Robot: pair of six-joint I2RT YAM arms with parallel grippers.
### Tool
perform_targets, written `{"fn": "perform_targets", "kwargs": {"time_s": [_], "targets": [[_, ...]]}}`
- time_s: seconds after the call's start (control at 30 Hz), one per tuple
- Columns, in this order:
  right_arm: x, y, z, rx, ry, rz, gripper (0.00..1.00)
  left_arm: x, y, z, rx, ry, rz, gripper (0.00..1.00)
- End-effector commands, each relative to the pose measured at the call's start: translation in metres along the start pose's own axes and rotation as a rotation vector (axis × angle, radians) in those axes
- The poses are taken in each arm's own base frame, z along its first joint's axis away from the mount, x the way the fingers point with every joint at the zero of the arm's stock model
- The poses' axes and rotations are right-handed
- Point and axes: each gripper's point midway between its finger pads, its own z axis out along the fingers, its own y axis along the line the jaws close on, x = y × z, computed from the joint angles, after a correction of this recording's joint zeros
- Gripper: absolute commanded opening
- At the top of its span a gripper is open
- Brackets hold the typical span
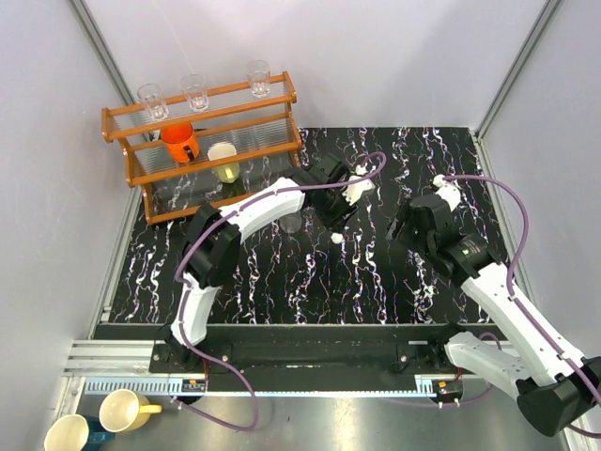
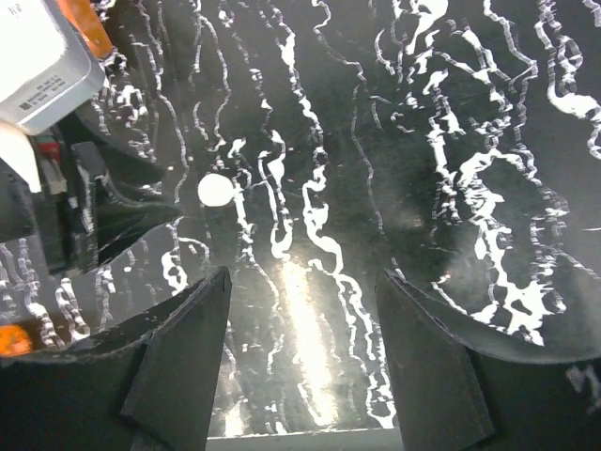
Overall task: Screw on the bottle caps
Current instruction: Pick up the bottle cap from the center of the board.
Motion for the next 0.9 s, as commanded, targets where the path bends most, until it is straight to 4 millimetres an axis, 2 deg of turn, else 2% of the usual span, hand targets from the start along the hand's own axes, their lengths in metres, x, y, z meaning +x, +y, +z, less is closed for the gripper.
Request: {"fn": "perform_targets", "kwargs": {"time_s": [0.0,0.03,0.1,0.13,0.4,0.87], "targets": [[-0.01,0.026,0.007,-0.17,0.033,0.112,0.7,-0.022,0.02,0.005,-0.043,-0.093,0.041,0.38],[-0.002,0.028,0.01,-0.192,0.065,0.13,0.7,-0.019,0.022,0.01,-0.036,-0.088,0.033,0.36],[-0.008,0.03,0.014,-0.223,0.041,0.164,0.69,-0.018,0.026,0.015,-0.037,-0.091,0.026,0.31],[-0.004,0.028,0.016,-0.227,0.048,0.174,0.69,-0.016,0.026,0.02,-0.033,-0.086,0.023,0.3],[-0.026,0.029,0.006,-0.313,-0.083,0.176,0.7,0.005,0.025,0.044,0.003,-0.046,-0.002,0.29],[-0.021,0.026,0.01,-0.335,-0.087,0.17,0.72,0.017,0.024,0.062,0.027,-0.035,-0.023,0.3]]}}
